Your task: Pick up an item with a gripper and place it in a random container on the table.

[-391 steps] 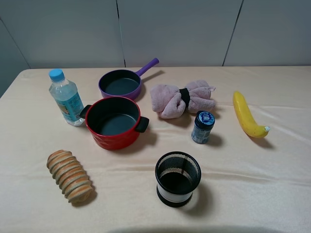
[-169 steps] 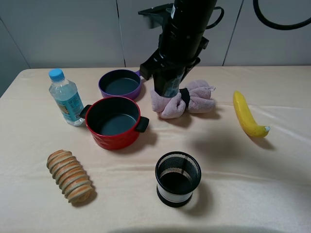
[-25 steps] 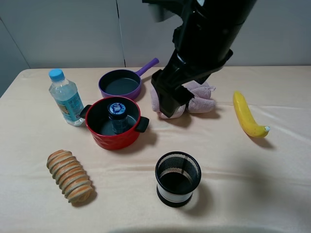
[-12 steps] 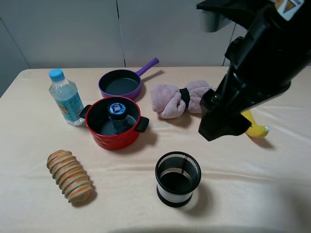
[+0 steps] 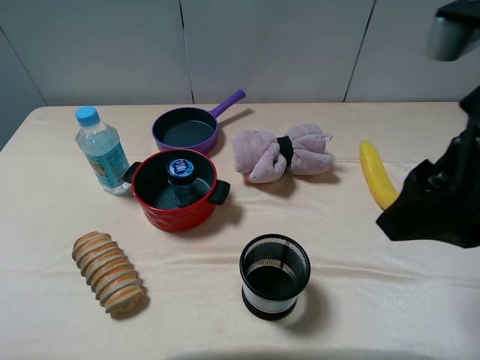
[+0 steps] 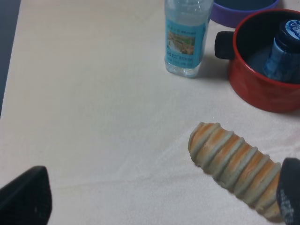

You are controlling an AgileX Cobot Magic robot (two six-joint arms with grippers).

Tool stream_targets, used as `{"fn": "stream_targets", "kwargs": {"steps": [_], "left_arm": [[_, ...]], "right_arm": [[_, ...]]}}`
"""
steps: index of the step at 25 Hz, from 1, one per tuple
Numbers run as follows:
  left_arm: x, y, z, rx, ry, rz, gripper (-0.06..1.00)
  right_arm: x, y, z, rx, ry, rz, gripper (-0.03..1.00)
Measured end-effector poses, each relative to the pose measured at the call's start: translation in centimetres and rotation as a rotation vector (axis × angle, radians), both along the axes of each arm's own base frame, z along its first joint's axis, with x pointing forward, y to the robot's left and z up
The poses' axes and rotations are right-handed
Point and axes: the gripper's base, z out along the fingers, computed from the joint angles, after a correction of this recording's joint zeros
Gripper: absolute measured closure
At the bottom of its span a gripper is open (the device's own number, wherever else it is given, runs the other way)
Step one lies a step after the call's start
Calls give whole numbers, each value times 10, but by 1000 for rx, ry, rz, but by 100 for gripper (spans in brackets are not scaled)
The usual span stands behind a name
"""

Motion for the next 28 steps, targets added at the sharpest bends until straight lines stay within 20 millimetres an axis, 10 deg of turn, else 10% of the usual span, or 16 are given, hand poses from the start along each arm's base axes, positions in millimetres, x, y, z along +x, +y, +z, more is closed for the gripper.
{"fn": "stream_targets", "kwargs": {"steps": [11, 28], "left_arm": [[0, 0, 0, 0, 0, 0, -3], [0, 0, 0, 0, 0, 0, -3]], "right_arm": [[-51, -93, 18, 125, -321, -419, 27], [-141, -115, -26, 248, -741, -588, 27]]}}
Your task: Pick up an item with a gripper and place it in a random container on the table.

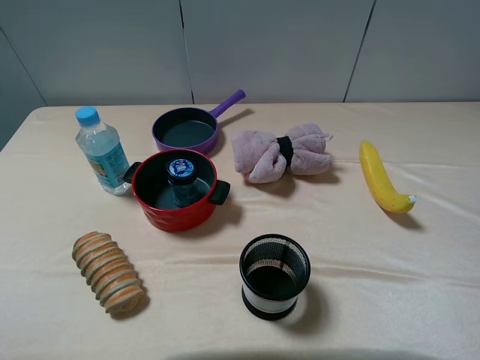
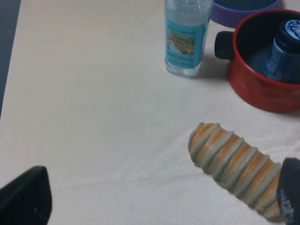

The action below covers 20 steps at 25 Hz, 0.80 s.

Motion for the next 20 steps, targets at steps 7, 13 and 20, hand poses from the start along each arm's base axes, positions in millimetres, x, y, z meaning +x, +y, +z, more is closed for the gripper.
{"fn": "stream_targets", "kwargs": {"steps": [7, 13, 20], "left_arm": [[0, 0, 0, 0, 0, 0, -3], [0, 0, 0, 0, 0, 0, -3], [0, 0, 0, 0, 0, 0, -3]], "right_arm": [[12, 2, -17, 5, 24, -31, 27], [15, 4, -20, 18, 11, -91, 27], [15, 4, -20, 18, 11, -91, 27]]}}
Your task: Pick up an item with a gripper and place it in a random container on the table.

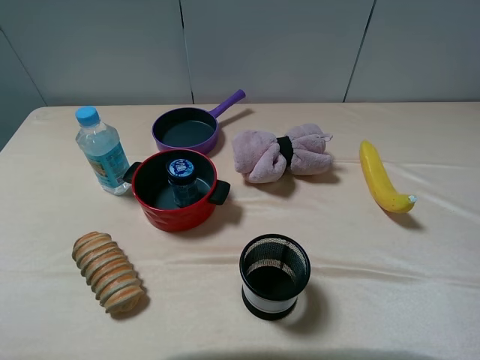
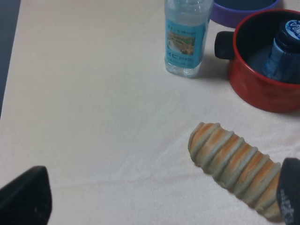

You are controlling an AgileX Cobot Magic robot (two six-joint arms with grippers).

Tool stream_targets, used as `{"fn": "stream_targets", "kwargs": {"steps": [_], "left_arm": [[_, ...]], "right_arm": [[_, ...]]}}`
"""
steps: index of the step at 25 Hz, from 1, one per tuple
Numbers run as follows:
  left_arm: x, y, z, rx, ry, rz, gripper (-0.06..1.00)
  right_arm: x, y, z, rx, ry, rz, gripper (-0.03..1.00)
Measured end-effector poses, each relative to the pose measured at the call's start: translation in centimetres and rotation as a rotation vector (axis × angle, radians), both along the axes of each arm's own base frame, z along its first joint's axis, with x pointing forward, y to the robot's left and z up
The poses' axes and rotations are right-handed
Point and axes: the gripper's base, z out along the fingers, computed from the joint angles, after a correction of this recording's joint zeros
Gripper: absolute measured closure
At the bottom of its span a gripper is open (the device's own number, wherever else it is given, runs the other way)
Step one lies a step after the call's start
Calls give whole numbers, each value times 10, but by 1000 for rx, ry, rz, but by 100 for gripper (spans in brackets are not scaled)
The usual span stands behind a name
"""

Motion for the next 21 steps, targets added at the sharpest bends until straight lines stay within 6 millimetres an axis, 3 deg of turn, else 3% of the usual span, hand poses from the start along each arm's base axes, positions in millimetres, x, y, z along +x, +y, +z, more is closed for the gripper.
{"fn": "stream_targets", "kwargs": {"steps": [21], "left_arm": [[0, 0, 0, 0, 0, 0, -3]], "right_arm": [[0, 0, 0, -1, 0, 0, 27]]}}
